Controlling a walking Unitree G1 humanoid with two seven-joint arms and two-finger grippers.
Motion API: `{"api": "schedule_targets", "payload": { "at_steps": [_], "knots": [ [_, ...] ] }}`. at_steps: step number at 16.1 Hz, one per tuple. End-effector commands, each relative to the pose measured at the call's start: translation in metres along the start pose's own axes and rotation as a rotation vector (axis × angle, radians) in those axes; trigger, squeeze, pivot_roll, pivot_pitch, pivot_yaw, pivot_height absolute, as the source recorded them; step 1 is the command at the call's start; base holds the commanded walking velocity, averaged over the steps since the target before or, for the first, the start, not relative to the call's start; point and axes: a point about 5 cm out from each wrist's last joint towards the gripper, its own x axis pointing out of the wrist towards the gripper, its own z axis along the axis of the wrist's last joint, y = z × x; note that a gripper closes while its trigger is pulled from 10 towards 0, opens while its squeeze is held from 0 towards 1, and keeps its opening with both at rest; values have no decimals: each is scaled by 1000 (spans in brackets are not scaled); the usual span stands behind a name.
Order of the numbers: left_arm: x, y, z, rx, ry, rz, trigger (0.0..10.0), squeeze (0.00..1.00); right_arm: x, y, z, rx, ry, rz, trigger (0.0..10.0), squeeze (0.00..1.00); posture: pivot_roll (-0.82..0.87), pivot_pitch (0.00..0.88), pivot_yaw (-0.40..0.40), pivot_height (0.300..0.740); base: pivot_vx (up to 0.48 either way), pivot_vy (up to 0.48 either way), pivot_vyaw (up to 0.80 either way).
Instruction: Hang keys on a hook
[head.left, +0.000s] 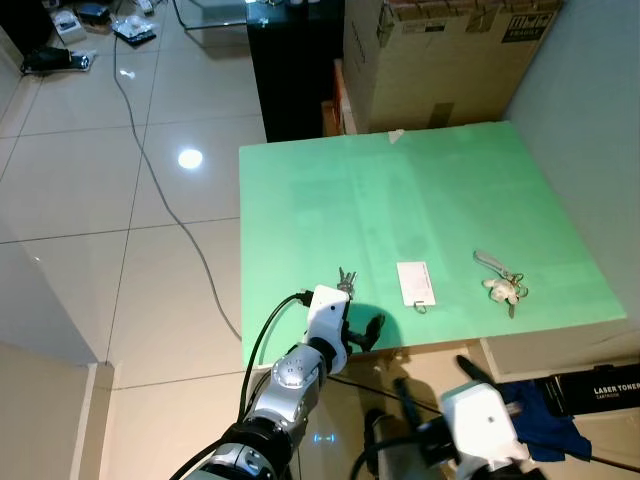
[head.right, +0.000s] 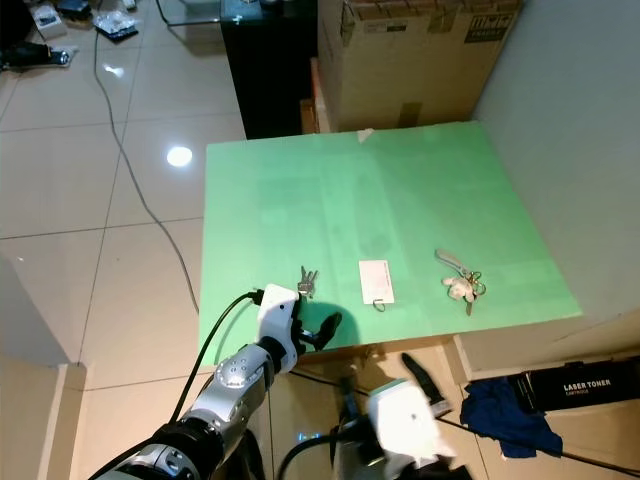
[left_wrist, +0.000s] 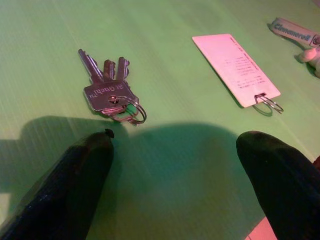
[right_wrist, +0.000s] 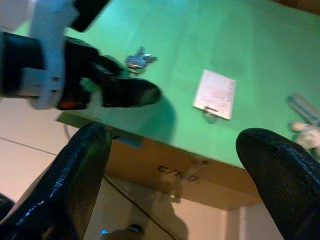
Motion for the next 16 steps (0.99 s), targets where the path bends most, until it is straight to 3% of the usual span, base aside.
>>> {"api": "schedule_targets", "payload": {
  "at_steps": [1, 4, 6, 7, 10, 11, 12, 13, 14, 15, 16],
  "knots": [
    [5, -31, -4, -74, -5, -52, 10000, 0, -2, 5, -5, -3, 23, 8, 10000, 1000, -374, 261, 54, 740, 0, 0, 0],
    [8, -36, 3, -57, -36, -57, 10000, 0, 7, 20, -10, 5, 42, 19, 10000, 1000, -384, 260, 53, 740, 0, 0, 0],
    [13, -46, 9, -88, -34, -53, 10000, 0, 17, 33, -20, 8, 64, 28, 10000, 1000, -392, 256, 50, 740, 0, 0, 0],
    [14, -51, 11, -64, -46, -78, 10000, 0, 29, 48, -17, 20, 44, 47, 10000, 1000, -400, 249, 50, 740, 0, 0, 0],
    [17, -53, 17, -63, -58, -85, 10000, 0, 45, 68, -8, 22, 35, 73, 10000, 1000, -404, 246, 52, 740, 0, 0, 0],
    [19, -57, 20, -69, -64, -89, 8588, 0, 49, 73, -7, 18, 36, 75, 10000, 1000, -401, 248, 53, 740, 0, 0, 0],
    [22, -60, 24, -91, -69, -87, 8784, 0, 55, 78, -3, 19, 33, 74, 10000, 1000, -402, 251, 55, 740, 0, 0, 0],
    [23, -62, 26, -103, -72, -87, 8627, 0, 57, 80, -1, 19, 31, 72, 10000, 1000, -402, 251, 55, 740, 0, 0, 0],
    [25, -66, 28, -123, -64, -86, 8157, 0, 47, 68, -5, 19, 30, 62, 10000, 1000, -404, 254, 55, 740, 0, 0, 0],
    [26, -69, 28, -121, -59, -91, 8314, 0, 41, 61, -6, 15, 28, 56, 10000, 1000, -406, 253, 57, 740, 0, 0, 0],
    [25, -68, 28, -102, -66, -99, 10000, 0, 32, 56, -4, 48, 28, 25, 10000, 1000, -404, 253, 59, 740, 0, 0, 0]
  ]
}}
